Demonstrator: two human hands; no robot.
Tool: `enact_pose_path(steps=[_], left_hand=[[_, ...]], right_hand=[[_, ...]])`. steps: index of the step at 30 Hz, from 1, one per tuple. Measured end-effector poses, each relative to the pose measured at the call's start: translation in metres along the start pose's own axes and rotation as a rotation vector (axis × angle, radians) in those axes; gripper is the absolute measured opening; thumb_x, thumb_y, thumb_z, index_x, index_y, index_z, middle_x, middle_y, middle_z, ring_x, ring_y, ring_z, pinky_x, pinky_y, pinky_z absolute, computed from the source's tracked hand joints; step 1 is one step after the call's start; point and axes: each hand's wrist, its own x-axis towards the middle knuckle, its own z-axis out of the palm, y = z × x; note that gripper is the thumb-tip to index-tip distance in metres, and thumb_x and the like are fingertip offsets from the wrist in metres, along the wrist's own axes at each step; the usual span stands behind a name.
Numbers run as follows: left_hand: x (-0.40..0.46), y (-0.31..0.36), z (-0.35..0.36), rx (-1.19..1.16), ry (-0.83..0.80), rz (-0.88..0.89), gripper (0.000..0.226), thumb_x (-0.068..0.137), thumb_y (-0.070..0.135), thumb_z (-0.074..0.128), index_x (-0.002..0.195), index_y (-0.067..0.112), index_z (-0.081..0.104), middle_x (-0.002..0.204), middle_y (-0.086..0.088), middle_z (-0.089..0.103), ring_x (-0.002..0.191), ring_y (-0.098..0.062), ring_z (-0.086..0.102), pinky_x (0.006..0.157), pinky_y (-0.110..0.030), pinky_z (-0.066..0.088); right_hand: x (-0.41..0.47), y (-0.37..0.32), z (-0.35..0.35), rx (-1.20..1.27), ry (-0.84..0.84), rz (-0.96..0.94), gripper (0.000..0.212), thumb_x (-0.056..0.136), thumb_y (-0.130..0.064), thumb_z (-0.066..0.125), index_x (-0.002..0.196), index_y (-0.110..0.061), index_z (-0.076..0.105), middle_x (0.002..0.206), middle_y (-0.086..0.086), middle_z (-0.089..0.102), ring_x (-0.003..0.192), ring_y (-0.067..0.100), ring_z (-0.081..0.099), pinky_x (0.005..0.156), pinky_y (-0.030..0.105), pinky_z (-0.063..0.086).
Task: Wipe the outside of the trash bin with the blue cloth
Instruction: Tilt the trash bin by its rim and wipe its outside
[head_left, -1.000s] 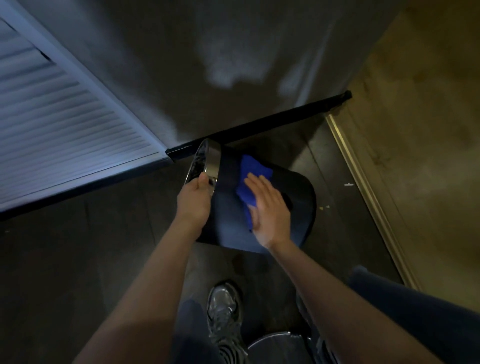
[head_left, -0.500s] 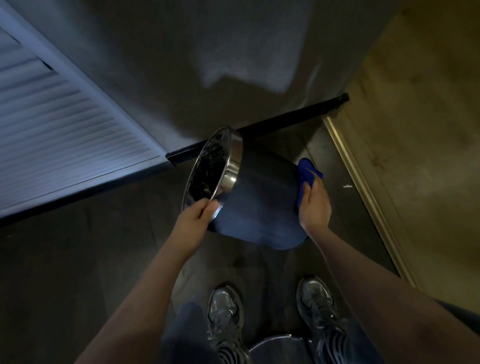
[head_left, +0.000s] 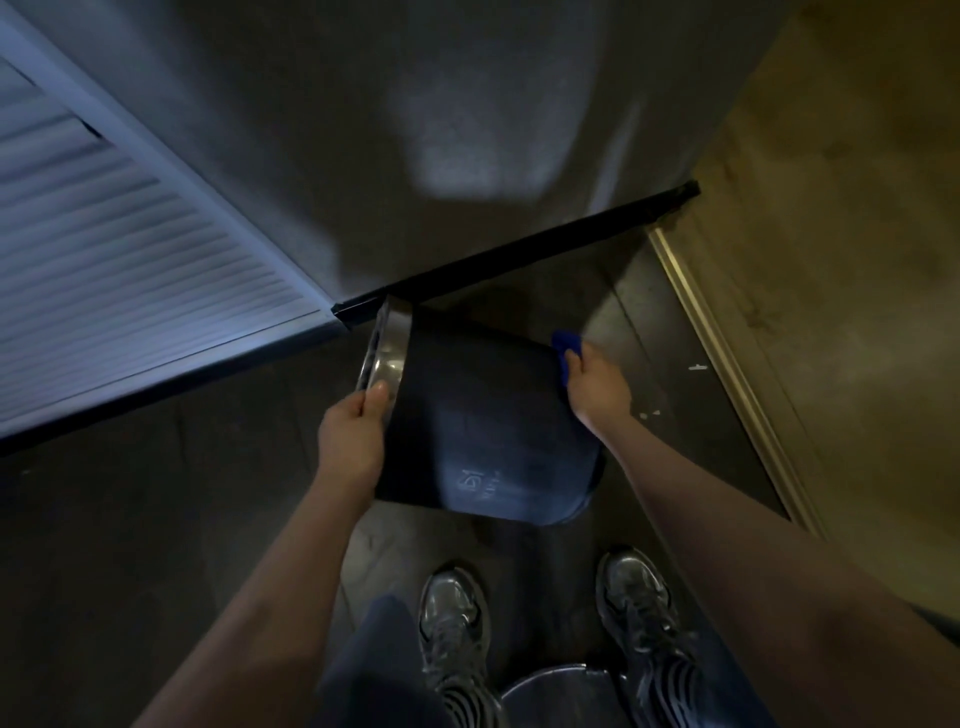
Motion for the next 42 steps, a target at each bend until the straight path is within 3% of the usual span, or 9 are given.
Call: enact_pose_path(steps=[4,10,16,19,24,30,37,40,42], left_hand=[[0.002,0.001,0.004,0.026,0.019,0.027,0.032,0.093,0.030,0.043,0.066,0.019,0.057,0.064,-0.004,0.052,0.059,-0.018,0.046,0.060,-0.031,0.039],[0.000,0.003,0.013,0.111,0.048,0.101,0.039,0.093,0.028,0.045,0.055,0.017,0.046,0.058,-0.003,0.046,0.057,-0.017,0.040,0.054,-0.030,0.032],[0.002,-0.007,-0.003,-0.154,0.034,-0.089,0.033,0.092,0.030,0.048,0.064,0.016,0.057,0.059,-0.002,0.055,0.053,-0.013,0.050,0.052,-0.026,0.041],[0.005,-0.010,-0.008,-0.103,0.046,-0.092,0.033,0.092,0.032,0.047,0.063,0.017,0.055,0.061,-0.004,0.050,0.056,-0.018,0.046,0.054,-0.030,0.038],[0.003,-0.006,-0.005,-0.068,0.003,-0.043,0.031,0.093,0.030,0.044,0.069,0.017,0.057,0.064,-0.003,0.050,0.059,-0.016,0.045,0.056,-0.030,0.038],[0.000,0.001,0.005,0.049,-0.006,0.088,0.033,0.094,0.028,0.041,0.064,0.020,0.052,0.064,-0.003,0.049,0.060,-0.016,0.045,0.059,-0.030,0.036],[-0.004,0.000,0.011,0.165,0.016,0.158,0.036,0.094,0.027,0.042,0.060,0.020,0.049,0.062,-0.002,0.048,0.061,-0.018,0.043,0.060,-0.032,0.033],[-0.002,-0.005,0.003,0.121,0.014,0.113,0.036,0.094,0.026,0.043,0.059,0.019,0.049,0.059,-0.003,0.047,0.059,-0.017,0.042,0.056,-0.030,0.032],[0.000,-0.005,-0.001,0.117,0.000,0.101,0.035,0.094,0.025,0.044,0.060,0.019,0.051,0.059,-0.002,0.047,0.058,-0.016,0.042,0.056,-0.029,0.033]], right_hand=[[-0.001,-0.046,0.009,-0.087,0.032,-0.057,0.030,0.095,-0.016,0.036,0.114,-0.003,0.055,0.115,0.024,0.060,0.106,0.037,0.053,0.088,0.037,0.036],[-0.035,-0.154,0.041,0.025,0.163,-0.438,0.022,0.083,-0.008,0.048,0.099,-0.005,0.062,0.098,0.018,0.067,0.092,0.035,0.061,0.081,0.039,0.043],[-0.066,-0.122,0.060,-0.128,-0.003,-0.684,0.045,0.091,-0.016,0.044,0.136,-0.010,0.039,0.141,0.007,0.047,0.132,0.022,0.038,0.110,0.030,0.022],[-0.063,-0.082,0.047,-0.123,0.032,-0.603,0.044,0.091,-0.018,0.046,0.134,-0.013,0.043,0.139,0.005,0.049,0.131,0.021,0.040,0.109,0.026,0.023],[-0.042,-0.014,0.012,-0.154,0.158,-0.235,0.035,0.096,-0.020,0.040,0.127,-0.007,0.050,0.130,0.014,0.055,0.120,0.029,0.050,0.103,0.033,0.032],[-0.037,-0.038,0.017,-0.096,0.239,0.006,0.031,0.095,-0.015,0.036,0.118,-0.002,0.053,0.120,0.018,0.058,0.113,0.033,0.049,0.100,0.039,0.033],[-0.041,-0.148,0.046,-0.026,0.202,-0.321,0.030,0.088,-0.012,0.046,0.117,-0.003,0.052,0.118,0.015,0.060,0.112,0.030,0.052,0.097,0.037,0.036],[-0.045,-0.135,0.040,-0.031,0.049,-0.534,0.037,0.092,-0.016,0.045,0.128,-0.006,0.046,0.129,0.015,0.055,0.120,0.027,0.049,0.102,0.034,0.033],[-0.038,-0.106,0.029,-0.027,-0.041,-0.526,0.037,0.095,-0.020,0.041,0.131,-0.009,0.044,0.134,0.014,0.051,0.124,0.027,0.046,0.105,0.034,0.031]])
